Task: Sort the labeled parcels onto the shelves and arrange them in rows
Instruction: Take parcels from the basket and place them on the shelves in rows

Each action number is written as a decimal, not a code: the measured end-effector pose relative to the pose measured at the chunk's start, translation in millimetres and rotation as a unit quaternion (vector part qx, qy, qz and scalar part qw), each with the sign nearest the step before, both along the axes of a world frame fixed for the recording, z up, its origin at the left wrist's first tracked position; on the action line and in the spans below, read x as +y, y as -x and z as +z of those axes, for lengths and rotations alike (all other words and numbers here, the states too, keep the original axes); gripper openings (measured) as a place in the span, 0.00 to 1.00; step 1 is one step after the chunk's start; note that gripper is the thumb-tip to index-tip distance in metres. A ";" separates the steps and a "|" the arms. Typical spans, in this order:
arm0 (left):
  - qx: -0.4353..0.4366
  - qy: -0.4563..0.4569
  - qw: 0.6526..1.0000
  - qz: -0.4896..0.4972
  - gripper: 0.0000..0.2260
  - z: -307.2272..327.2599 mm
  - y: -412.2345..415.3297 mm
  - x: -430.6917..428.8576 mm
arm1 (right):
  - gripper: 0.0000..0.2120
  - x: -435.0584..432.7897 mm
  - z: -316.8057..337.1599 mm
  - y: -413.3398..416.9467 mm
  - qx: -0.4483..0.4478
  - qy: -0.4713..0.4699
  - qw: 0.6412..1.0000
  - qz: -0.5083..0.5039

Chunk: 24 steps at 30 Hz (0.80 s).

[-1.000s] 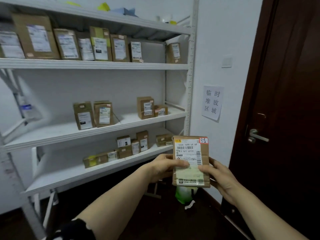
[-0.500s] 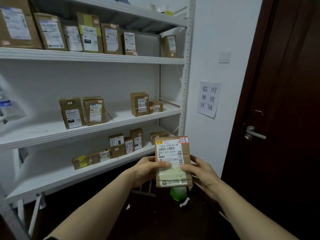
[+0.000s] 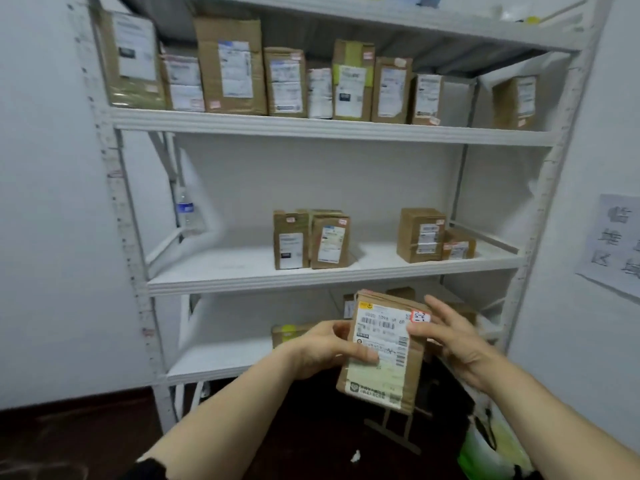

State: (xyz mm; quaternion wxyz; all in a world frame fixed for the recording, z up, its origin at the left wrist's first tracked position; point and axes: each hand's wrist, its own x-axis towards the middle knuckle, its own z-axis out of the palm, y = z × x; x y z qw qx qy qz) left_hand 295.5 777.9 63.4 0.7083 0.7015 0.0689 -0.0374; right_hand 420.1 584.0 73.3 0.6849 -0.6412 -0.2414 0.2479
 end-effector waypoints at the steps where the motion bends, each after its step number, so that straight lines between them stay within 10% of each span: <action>1: 0.002 -0.007 1.000 0.012 0.24 -1.4 6.3 21.4 | 0.67 24.6 2.4 1.7 -0.009 0.017 0.999 0.028; 7: -0.013 -0.049 0.994 0.094 0.24 -6.0 44.8 131.7 | 0.65 159.3 6.0 6.6 -0.033 0.100 0.983 0.153; 14: -0.025 -0.115 0.961 0.252 0.19 -4.6 50.4 242.5 | 0.39 309.8 11.2 -5.3 -0.097 0.105 0.972 0.188; 24: -0.043 -0.205 0.893 0.398 0.17 4.8 -21.8 374.9 | 0.51 481.2 12.2 -66.6 -0.116 0.053 0.973 0.193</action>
